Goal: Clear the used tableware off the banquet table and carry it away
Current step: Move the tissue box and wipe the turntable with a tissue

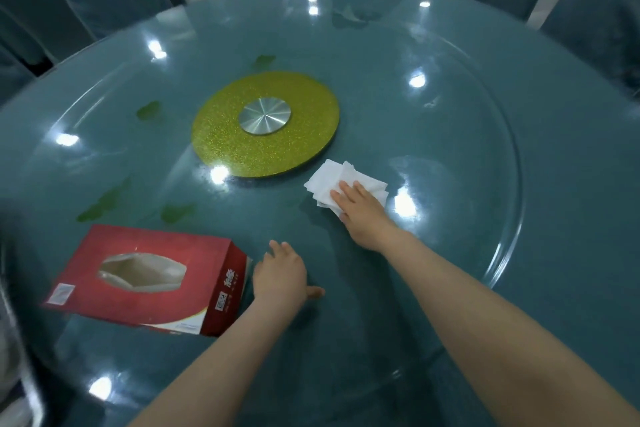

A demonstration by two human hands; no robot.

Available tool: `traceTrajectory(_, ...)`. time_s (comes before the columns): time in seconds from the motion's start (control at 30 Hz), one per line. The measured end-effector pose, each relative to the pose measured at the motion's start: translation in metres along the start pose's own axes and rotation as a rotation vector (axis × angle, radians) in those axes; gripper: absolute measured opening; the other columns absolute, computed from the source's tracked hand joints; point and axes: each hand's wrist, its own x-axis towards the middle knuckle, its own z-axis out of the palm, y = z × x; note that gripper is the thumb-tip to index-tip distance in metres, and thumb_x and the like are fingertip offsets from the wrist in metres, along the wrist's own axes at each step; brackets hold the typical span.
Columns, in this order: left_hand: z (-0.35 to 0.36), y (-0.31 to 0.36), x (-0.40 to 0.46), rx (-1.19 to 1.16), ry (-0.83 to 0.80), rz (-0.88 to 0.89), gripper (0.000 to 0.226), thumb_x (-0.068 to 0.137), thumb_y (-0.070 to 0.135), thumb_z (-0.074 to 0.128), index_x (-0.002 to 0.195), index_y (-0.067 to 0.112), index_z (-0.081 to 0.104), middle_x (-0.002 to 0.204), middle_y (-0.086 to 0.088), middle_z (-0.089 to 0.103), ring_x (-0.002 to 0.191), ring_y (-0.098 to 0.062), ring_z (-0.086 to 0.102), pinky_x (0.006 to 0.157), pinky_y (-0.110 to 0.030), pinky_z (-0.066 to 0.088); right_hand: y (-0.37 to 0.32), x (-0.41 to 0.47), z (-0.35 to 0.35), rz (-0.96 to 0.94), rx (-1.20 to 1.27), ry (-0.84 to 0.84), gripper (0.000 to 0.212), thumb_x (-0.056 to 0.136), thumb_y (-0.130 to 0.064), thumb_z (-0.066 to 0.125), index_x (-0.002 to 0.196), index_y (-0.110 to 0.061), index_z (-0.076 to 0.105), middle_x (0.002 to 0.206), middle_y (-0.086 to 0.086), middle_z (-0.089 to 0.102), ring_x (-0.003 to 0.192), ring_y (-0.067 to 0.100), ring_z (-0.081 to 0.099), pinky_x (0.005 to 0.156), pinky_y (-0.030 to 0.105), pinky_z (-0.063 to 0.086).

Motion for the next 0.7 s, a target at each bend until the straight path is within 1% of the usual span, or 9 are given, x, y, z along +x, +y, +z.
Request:
traceTrajectory(0.07, -0.007, 0.001, 0.005, -0.098, -0.048, -0.003, 0.099, 0.078, 0.058, 0.065, 0.145, -0.002, 0.023, 0.155, -0.023, 0.019, 0.129, -0.035, 0.044, 0.097, -0.038, 0.042, 0.006, 0.002, -0.001, 0.003, 0.001, -0.016, 0.052, 0.103, -0.017, 0.027, 0.152, -0.019, 0.01, 0.161, 0.003, -0.002, 0.148, 0.026, -0.004, 0.118, 0.035, 0.003)
traceTrajectory(0.13, -0.021, -0.002, 0.01, -0.179, -0.106, 0.034, 0.068, 0.082, 0.049, 0.062, 0.131, 0.005, 0.044, 0.148, -0.021, 0.035, 0.119, -0.034, 0.052, 0.089, -0.036, 0.045, 0.012, 0.004, -0.004, 0.03, 0.016, 0.002, 0.057, 0.101, -0.008, 0.032, 0.153, -0.018, 0.011, 0.161, 0.004, -0.002, 0.148, 0.023, -0.003, 0.117, 0.032, 0.005)
traceTrajectory(0.2, -0.037, -0.007, 0.013, -0.271, -0.118, 0.103, 0.043, 0.085, 0.042, 0.058, 0.113, 0.01, 0.056, 0.129, -0.013, 0.056, 0.109, -0.029, 0.057, 0.085, -0.032, 0.047, 0.013, 0.008, -0.008, 0.092, 0.042, 0.047, 0.059, 0.098, -0.004, 0.036, 0.152, -0.017, 0.016, 0.161, 0.006, 0.0, 0.148, 0.025, -0.001, 0.117, 0.033, 0.006)
traceTrajectory(0.23, -0.045, -0.012, 0.013, -0.314, -0.078, 0.13, 0.037, 0.087, 0.039, 0.056, 0.11, 0.01, 0.057, 0.122, -0.01, 0.061, 0.107, -0.028, 0.058, 0.085, -0.032, 0.047, 0.012, 0.011, -0.009, 0.124, 0.051, 0.073, 0.058, 0.097, -0.004, 0.037, 0.151, -0.017, 0.019, 0.161, 0.008, 0.002, 0.148, 0.026, 0.0, 0.117, 0.034, 0.007)
traceTrajectory(0.3, -0.061, -0.024, 0.01, -0.357, 0.085, 0.154, 0.037, 0.09, 0.033, 0.051, 0.12, 0.012, 0.054, 0.122, -0.009, 0.061, 0.111, -0.029, 0.056, 0.086, -0.034, 0.045, 0.008, 0.018, -0.012, 0.179, 0.078, 0.109, 0.055, 0.096, -0.004, 0.037, 0.149, -0.015, 0.027, 0.16, 0.01, 0.007, 0.147, 0.03, 0.003, 0.116, 0.04, 0.008)
traceTrajectory(0.37, -0.075, -0.038, 0.006, -0.405, 0.289, 0.135, 0.046, 0.093, 0.028, 0.047, 0.138, 0.02, 0.046, 0.128, -0.008, 0.06, 0.113, -0.03, 0.056, 0.09, -0.037, 0.045, 0.002, 0.025, -0.014, 0.23, 0.093, 0.118, 0.054, 0.094, 0.0, 0.035, 0.146, -0.013, 0.029, 0.16, 0.012, 0.007, 0.147, 0.031, 0.003, 0.116, 0.043, 0.008)
traceTrajectory(0.47, -0.091, -0.065, 0.004, -0.523, 0.509, 0.142, 0.051, 0.092, 0.023, 0.047, 0.143, 0.025, 0.041, 0.126, -0.011, 0.063, 0.11, -0.032, 0.059, 0.089, -0.039, 0.045, -0.015, 0.037, -0.013, 0.189, 0.062, 0.092, 0.059, 0.089, 0.007, 0.034, 0.146, -0.01, 0.026, 0.16, 0.012, 0.006, 0.147, 0.032, 0.002, 0.116, 0.044, 0.007)
traceTrajectory(0.57, -0.094, -0.1, 0.009, -0.574, 0.553, 0.066, 0.052, 0.09, 0.02, 0.05, 0.142, 0.024, 0.045, 0.129, -0.014, 0.061, 0.116, -0.034, 0.055, 0.091, -0.038, 0.043, -0.056, 0.049, 0.001, 0.012, 0.066, 0.034, 0.065, 0.087, 0.009, 0.034, 0.148, -0.009, 0.023, 0.16, 0.012, 0.007, 0.147, 0.031, 0.005, 0.117, 0.043, 0.006)
traceTrajectory(0.7, -0.077, -0.159, 0.004, -0.529, 0.439, -0.039, 0.051, 0.088, 0.027, 0.063, 0.137, 0.022, 0.052, 0.131, -0.012, 0.06, 0.122, -0.031, 0.053, 0.096, -0.035, 0.04, -0.082, 0.05, 0.012, -0.064, 0.097, 0.034, 0.07, 0.083, 0.014, 0.034, 0.148, -0.011, 0.025, 0.161, 0.007, 0.008, 0.148, 0.025, 0.004, 0.117, 0.038, 0.001)
